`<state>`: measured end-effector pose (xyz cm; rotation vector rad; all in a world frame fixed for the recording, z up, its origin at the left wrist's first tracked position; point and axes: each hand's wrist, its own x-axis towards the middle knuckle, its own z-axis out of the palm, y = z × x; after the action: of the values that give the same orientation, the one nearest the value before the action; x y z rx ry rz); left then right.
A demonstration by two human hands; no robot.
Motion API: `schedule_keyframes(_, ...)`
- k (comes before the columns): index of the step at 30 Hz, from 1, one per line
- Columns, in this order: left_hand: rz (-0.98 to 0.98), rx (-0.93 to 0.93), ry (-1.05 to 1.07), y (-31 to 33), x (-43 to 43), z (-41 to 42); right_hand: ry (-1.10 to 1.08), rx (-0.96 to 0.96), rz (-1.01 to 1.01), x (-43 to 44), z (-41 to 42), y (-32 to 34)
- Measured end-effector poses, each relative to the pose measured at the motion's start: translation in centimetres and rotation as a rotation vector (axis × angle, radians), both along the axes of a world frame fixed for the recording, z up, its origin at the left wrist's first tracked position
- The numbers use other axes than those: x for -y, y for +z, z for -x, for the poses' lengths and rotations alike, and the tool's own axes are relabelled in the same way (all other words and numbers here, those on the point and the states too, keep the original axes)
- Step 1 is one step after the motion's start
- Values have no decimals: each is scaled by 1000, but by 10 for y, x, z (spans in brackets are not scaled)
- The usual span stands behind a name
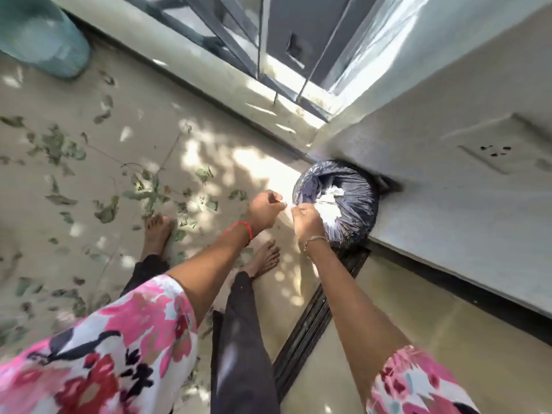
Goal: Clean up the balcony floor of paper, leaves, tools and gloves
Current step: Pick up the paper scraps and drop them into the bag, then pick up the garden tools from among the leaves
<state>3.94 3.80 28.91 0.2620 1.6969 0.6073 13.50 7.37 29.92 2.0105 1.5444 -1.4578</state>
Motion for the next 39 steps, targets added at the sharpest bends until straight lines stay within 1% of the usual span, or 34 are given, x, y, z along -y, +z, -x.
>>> schedule_keyframes(4,-19,-134,-9,55,39,57,370,-15,65,19,63,57)
schedule_keyframes(7,-9,-221,-32,93,71,104,603,-43,62,38,114,94)
schedule_keyframes(10,9,-287,-44,130,114,150,728,-68,49,64,168,135)
schedule_keyframes(12,-9,-330,-10,156,149,185,798,-73,59,88,205,162)
schedule_keyframes(16,-7,-378,93,215,221,253,986,-73,64,145,277,224)
schedule_keyframes(19,-6,-422,183,255,285,299,1126,-112,16,194,331,269)
schedule_keyframes(23,11,-517,303,295,379,339,1294,-152,-45,266,392,315)
schedule_keyframes(25,27,-562,352,315,430,348,1390,-180,-85,305,415,334)
schedule_keyframes(27,37,-584,392,320,470,352,1476,-194,-129,331,429,344)
schedule_keyframes(29,33,-607,495,326,520,347,1619,-210,-166,370,438,356)
schedule_keyframes(31,44,-670,591,352,544,336,1751,-236,-178,402,443,365)
schedule_keyframes(33,81,-708,677,365,565,324,1869,-282,-176,432,445,371)
schedule_keyframes(36,139,-736,767,366,593,305,2031,-354,-185,468,445,375)
schedule_keyframes(39,204,-719,890,361,616,282,2207,-373,-157,498,447,376)
